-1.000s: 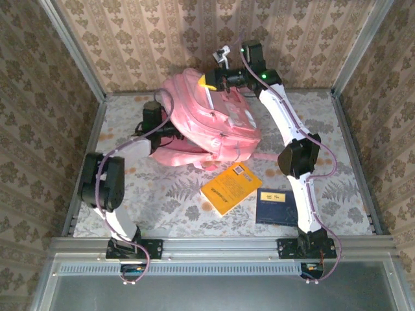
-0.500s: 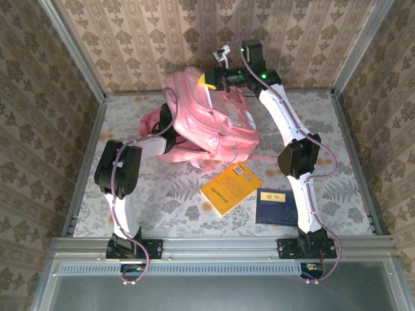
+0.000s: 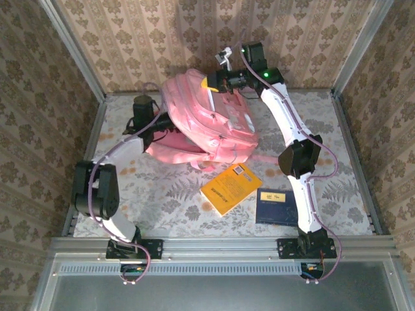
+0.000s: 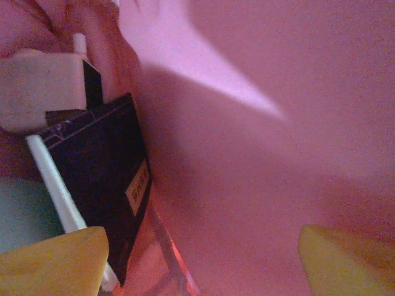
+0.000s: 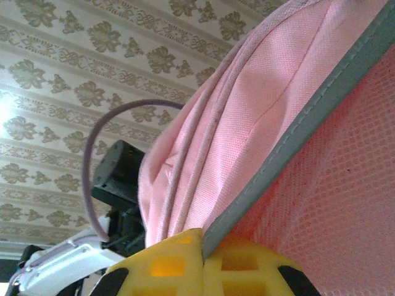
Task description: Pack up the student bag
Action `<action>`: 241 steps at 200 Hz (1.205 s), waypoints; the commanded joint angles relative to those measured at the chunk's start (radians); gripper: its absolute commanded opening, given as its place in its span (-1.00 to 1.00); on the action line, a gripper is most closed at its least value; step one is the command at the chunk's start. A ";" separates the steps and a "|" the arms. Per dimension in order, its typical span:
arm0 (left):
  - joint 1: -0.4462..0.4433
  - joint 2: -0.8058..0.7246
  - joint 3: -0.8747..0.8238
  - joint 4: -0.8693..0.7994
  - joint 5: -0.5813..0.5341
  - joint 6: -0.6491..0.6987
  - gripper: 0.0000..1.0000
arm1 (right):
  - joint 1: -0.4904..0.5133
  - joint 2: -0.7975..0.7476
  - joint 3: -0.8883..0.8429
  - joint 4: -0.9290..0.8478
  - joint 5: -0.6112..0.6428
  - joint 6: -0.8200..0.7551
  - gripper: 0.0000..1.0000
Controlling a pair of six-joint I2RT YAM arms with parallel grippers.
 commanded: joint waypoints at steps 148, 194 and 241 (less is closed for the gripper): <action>0.143 -0.651 -0.196 -0.776 -0.331 0.372 0.59 | 0.163 0.330 0.572 -0.287 0.552 -0.188 -0.92; 0.137 -0.729 -0.161 -0.893 -0.346 0.443 0.59 | 0.188 0.331 0.583 -0.311 0.595 -0.220 -0.22; 0.060 -0.721 -0.186 -0.880 -0.342 0.445 0.59 | 0.189 0.189 0.582 -0.491 0.834 -0.355 0.02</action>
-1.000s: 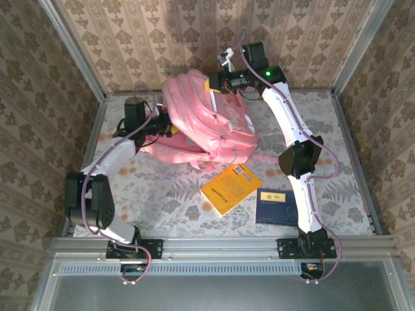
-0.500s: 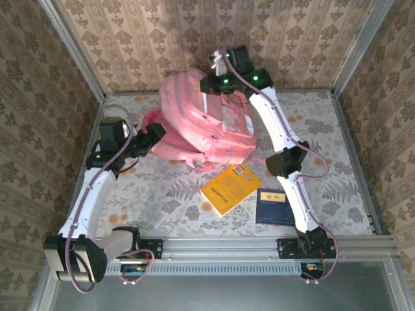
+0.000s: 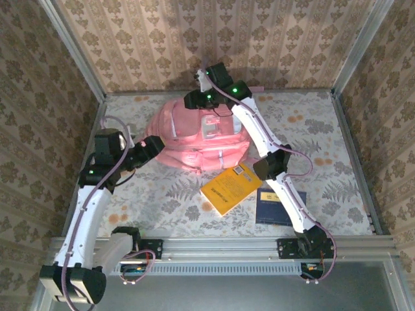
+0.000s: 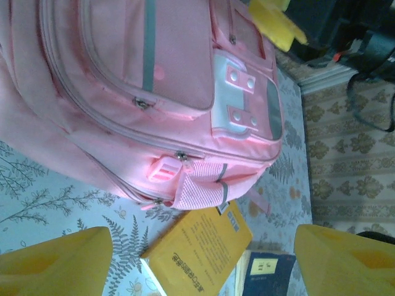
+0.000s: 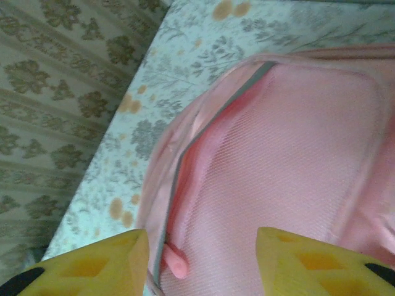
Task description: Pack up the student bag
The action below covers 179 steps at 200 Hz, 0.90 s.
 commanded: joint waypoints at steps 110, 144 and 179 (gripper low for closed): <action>-0.390 0.069 -0.040 0.010 -0.161 0.036 0.58 | 0.049 -0.286 0.067 -0.398 0.838 -0.127 -0.04; -0.398 0.073 -0.030 0.005 -0.162 0.043 0.58 | 0.081 -0.476 -0.151 -0.360 0.899 -0.191 0.01; -0.420 0.079 -0.060 0.024 -0.150 0.042 0.59 | 0.110 -0.667 -0.503 -0.371 0.964 -0.227 0.06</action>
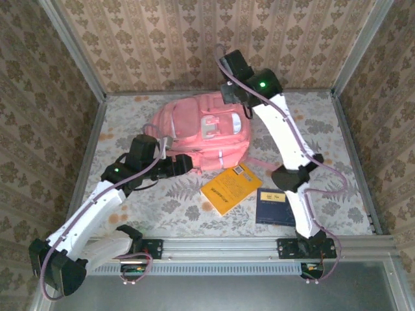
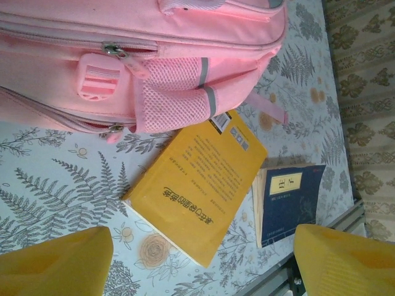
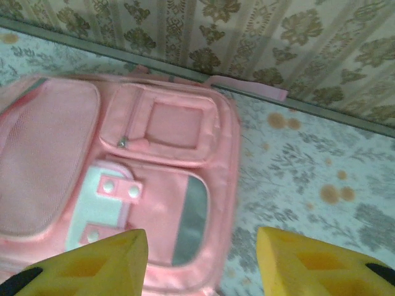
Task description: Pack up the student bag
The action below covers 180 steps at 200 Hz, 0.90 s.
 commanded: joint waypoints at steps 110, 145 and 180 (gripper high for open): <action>-0.095 -0.016 -0.226 0.060 0.026 -0.023 0.60 | -0.192 -0.661 -1.739 0.877 -0.647 0.200 0.51; -0.107 -0.024 -0.288 0.066 0.041 -0.048 0.61 | -0.217 -0.592 -1.842 0.960 -0.689 0.217 0.51; -0.111 -0.015 -0.326 0.069 0.059 -0.056 0.61 | -0.222 -0.548 -1.866 0.973 -0.595 0.198 0.52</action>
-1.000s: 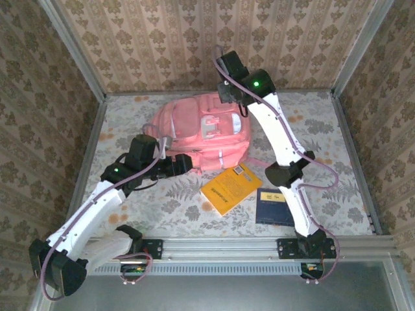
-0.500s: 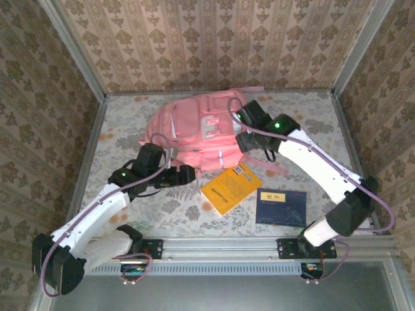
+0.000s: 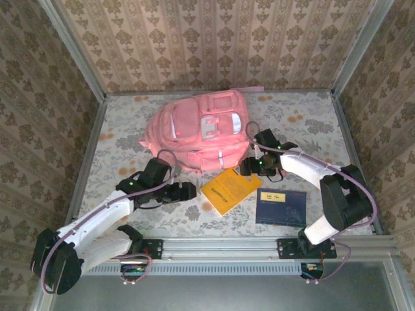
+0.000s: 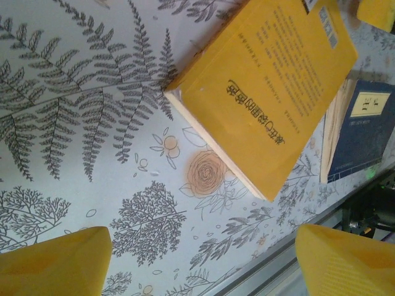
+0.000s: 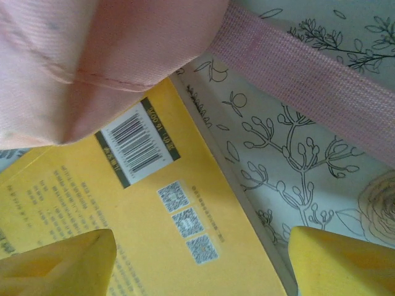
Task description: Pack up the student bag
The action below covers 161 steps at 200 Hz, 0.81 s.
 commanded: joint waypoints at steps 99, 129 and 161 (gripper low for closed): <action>-0.005 -0.045 -0.107 0.037 0.048 -0.091 0.62 | 0.039 0.021 -0.171 0.183 -0.228 0.173 0.45; 0.030 -0.042 -0.135 0.050 0.079 -0.097 0.63 | 0.122 -0.007 -0.246 0.272 -0.292 0.272 0.42; 0.088 -0.066 -0.175 0.045 0.110 -0.105 0.63 | 0.195 -0.021 -0.300 0.359 -0.357 0.348 0.38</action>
